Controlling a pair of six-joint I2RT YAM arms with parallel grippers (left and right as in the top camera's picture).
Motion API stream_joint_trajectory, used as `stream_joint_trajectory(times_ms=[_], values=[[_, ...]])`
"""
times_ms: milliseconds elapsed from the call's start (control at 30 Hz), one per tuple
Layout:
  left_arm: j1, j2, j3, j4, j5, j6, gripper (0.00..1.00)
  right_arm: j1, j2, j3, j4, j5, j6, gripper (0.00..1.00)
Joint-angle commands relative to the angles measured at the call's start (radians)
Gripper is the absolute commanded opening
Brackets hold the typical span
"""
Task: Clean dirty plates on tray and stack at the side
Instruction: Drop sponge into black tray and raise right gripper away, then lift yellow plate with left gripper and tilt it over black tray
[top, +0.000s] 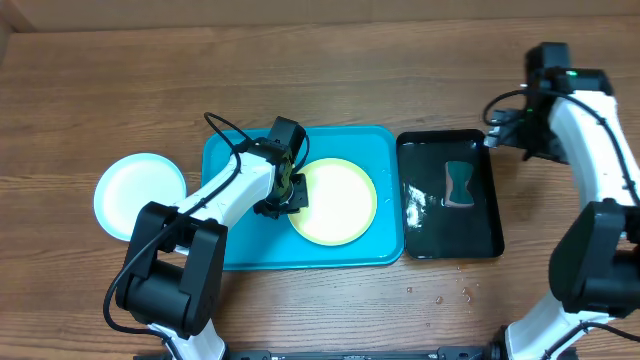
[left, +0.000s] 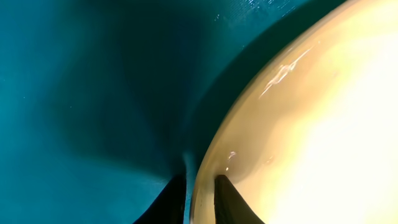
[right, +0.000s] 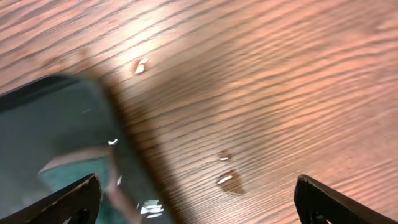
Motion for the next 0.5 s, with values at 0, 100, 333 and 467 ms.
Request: stream_joint_trajectory(times_ms=[0,100,333,467], values=[[-0.003,-0.014,-0.021,0.003,-0.007,0.011,0.15,-0.025,-0.016,0.010,0.009,0.008,0.010,1.00],[0.000,-0.014,-0.015,0.003,-0.005,0.012,0.04,-0.039,-0.016,0.010,0.010,0.008,0.010,1.00],[0.022,-0.016,0.087,-0.077,0.005,0.026,0.04,-0.039,-0.016,0.010,0.010,0.008,0.010,1.00],[0.040,-0.016,0.175,-0.139,0.005,0.047,0.04,-0.039,-0.016,0.010,0.010,0.008,0.010,1.00]])
